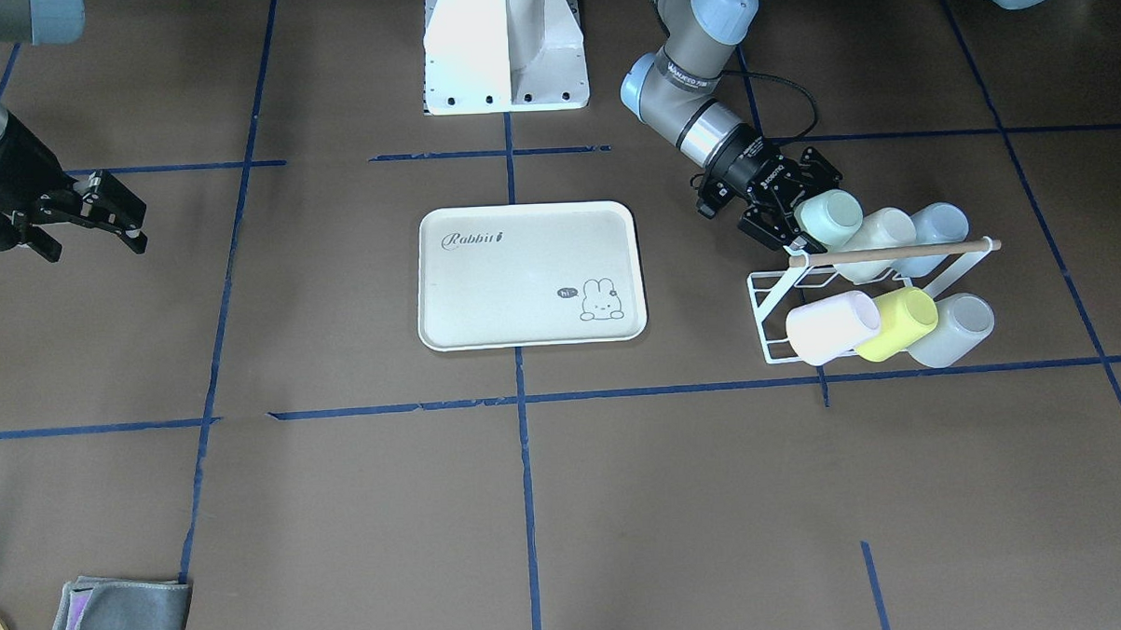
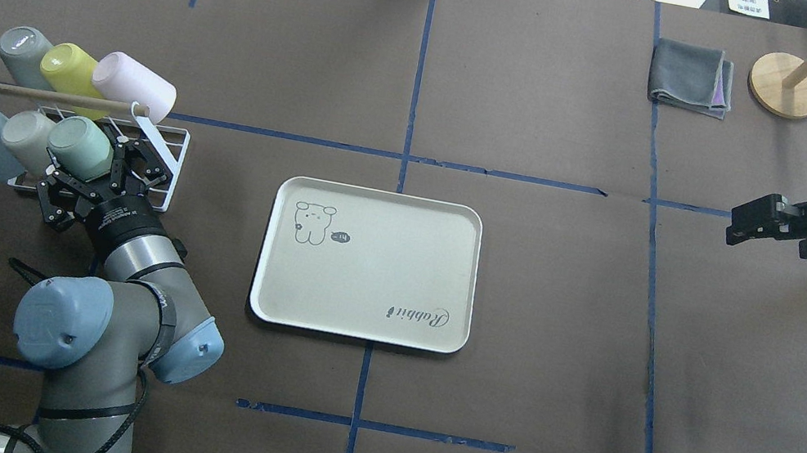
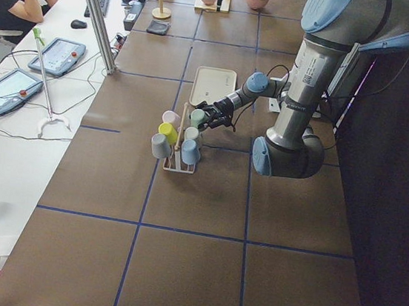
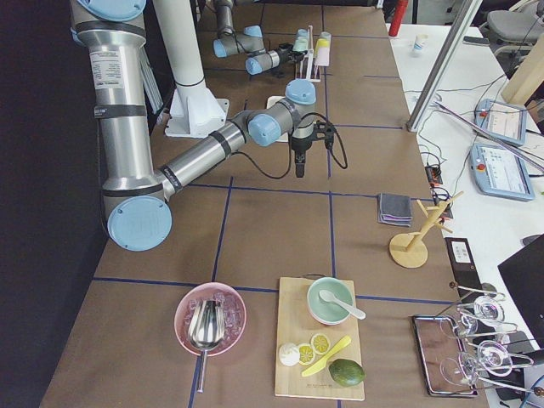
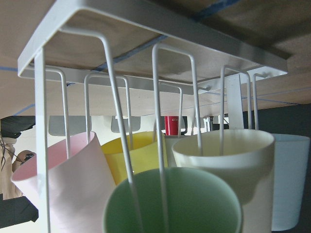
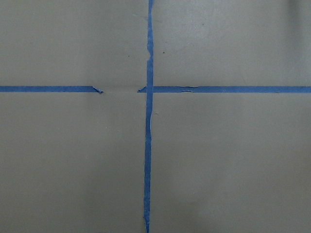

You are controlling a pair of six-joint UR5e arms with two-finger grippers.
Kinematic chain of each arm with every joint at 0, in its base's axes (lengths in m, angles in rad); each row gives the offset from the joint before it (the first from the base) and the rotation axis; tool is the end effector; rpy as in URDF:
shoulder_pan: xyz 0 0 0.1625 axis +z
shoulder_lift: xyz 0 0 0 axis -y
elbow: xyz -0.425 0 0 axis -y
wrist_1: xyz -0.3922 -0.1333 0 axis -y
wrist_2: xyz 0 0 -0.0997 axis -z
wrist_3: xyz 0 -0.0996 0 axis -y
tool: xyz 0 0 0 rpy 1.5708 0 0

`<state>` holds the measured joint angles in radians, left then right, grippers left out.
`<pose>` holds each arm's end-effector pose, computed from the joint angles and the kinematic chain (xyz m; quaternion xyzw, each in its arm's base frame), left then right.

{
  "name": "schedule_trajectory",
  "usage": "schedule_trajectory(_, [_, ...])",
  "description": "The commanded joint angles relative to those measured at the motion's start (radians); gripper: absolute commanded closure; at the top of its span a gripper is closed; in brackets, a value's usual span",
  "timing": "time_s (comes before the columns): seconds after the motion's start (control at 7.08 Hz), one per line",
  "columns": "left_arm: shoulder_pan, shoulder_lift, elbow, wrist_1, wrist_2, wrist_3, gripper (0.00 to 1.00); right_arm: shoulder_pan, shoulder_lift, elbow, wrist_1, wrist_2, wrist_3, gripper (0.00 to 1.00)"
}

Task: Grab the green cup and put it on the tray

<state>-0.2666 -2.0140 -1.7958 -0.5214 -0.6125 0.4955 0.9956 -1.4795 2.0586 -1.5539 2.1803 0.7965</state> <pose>0.4849 -0.3551 0.3937 0.0235 -0.4823 0.7367 0.4733 -0.2055 -0.4571 0.3827 0.0351 -0.3994 0.0131 0.9160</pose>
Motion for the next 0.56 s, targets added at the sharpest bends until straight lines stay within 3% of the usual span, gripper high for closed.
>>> schedule_trajectory(0.0, [-0.005, -0.002, -0.031, 0.032, 0.011, 0.0, 0.37, 0.0, 0.002, -0.002, 0.0, -0.001, 0.001, 0.0])
schedule_trajectory(0.42, [-0.029, -0.002, -0.045, 0.041, 0.025, 0.0, 0.38, 0.0, 0.005, 0.0, 0.0, 0.001, 0.003, 0.0])
